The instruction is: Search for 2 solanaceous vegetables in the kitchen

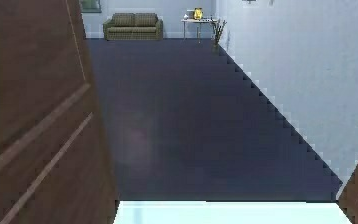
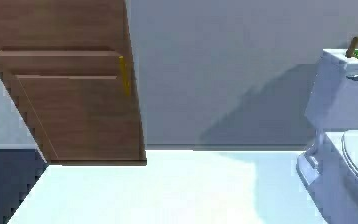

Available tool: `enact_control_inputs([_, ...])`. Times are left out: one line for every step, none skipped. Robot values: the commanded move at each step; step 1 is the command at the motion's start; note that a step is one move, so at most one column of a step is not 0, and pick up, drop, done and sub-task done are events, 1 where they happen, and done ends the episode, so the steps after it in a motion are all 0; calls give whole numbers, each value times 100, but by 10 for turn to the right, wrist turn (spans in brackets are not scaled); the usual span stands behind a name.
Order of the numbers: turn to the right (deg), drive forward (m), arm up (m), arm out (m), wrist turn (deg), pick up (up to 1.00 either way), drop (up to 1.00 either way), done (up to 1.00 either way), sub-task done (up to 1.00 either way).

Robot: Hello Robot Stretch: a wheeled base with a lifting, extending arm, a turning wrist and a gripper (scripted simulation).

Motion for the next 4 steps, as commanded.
enact_control_inputs([0,100,0,0,0,0,0,0,0])
enact_control_inputs([0,45,0,0,0,0,0,0,0])
enact_control_inputs([-420,0,0,0,0,0,0,0,0])
enact_control_inputs([0,100,0,0,0,0,0,0,0])
